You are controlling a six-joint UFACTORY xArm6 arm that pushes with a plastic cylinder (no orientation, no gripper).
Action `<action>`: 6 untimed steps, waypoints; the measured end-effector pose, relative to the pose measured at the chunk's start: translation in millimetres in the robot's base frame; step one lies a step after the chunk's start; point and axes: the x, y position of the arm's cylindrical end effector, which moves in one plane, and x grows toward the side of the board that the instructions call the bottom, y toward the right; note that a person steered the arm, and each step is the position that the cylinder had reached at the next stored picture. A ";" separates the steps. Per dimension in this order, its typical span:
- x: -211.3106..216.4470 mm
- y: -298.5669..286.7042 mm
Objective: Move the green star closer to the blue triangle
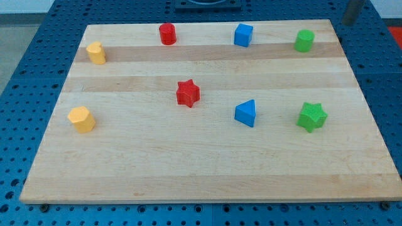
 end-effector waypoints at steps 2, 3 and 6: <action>47.5 1.6; 120.2 -1.0; 208.4 -16.0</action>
